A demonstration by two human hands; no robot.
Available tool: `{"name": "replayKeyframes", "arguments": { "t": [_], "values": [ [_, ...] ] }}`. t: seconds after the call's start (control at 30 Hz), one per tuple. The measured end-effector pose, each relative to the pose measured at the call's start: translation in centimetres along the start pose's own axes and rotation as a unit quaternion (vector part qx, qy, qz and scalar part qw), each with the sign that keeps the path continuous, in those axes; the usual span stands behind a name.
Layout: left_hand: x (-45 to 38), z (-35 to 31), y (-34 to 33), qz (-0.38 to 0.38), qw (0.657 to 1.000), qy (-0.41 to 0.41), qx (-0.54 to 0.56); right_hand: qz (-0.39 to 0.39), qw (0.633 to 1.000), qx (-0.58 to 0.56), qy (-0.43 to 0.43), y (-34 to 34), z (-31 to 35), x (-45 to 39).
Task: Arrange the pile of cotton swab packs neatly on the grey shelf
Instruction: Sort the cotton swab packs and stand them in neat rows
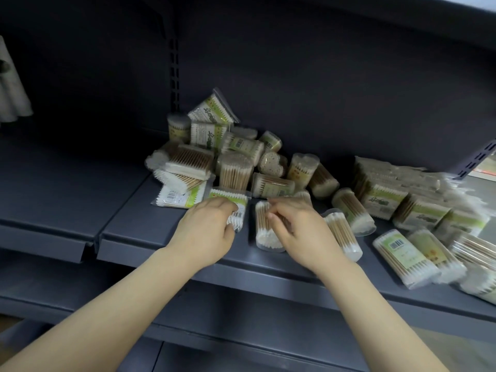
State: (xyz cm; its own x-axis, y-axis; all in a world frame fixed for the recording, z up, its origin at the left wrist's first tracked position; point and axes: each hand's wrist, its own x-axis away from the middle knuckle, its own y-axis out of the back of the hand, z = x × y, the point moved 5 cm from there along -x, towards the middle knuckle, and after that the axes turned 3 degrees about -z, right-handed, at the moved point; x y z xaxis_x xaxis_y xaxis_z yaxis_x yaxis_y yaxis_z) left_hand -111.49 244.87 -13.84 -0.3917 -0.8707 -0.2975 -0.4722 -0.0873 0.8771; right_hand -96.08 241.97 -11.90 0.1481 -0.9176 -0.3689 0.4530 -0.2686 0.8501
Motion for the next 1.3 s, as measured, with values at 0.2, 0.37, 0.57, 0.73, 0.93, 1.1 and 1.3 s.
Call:
{"name": "replayKeyframes", "arguments": {
  "t": [0.2, 0.37, 0.57, 0.73, 0.93, 1.1, 1.3],
  "values": [
    [0.5, -0.6, 0.4, -0.011, 0.999, 0.030, 0.012, -0.026, 1.000, -0.009, -0.005, 0.5, 0.8, 0.4],
    [1.5, -1.3, 0.9, -0.016, 0.999, 0.041, 0.003, -0.046, 0.999, -0.001, -0.015, 1.1, 1.4, 1.0],
    [3.3, -2.1, 1.3, -0.027, 0.998, 0.054, 0.001, -0.064, 0.998, -0.003, -0.024, 1.2, 1.9, 2.0],
    [4.8, -2.2, 1.2, -0.024, 0.996, 0.089, 0.014, -0.073, 0.997, 0.004, -0.026, 1.3, 2.1, 2.5],
    [5.6, -1.5, 0.9, -0.029, 0.987, 0.155, -0.017, -0.063, 0.997, 0.019, -0.035, 1.3, 1.8, 2.7],
    [5.3, -1.8, 1.4, -0.060, 0.985, 0.160, 0.020, -0.065, 0.997, 0.021, -0.040, 1.9, 1.4, 3.0],
    [4.6, -4.1, 2.3, -0.119, 0.982, 0.127, 0.076, -0.087, 0.995, 0.024, -0.049, 3.1, 0.6, 2.8]
  ]
}}
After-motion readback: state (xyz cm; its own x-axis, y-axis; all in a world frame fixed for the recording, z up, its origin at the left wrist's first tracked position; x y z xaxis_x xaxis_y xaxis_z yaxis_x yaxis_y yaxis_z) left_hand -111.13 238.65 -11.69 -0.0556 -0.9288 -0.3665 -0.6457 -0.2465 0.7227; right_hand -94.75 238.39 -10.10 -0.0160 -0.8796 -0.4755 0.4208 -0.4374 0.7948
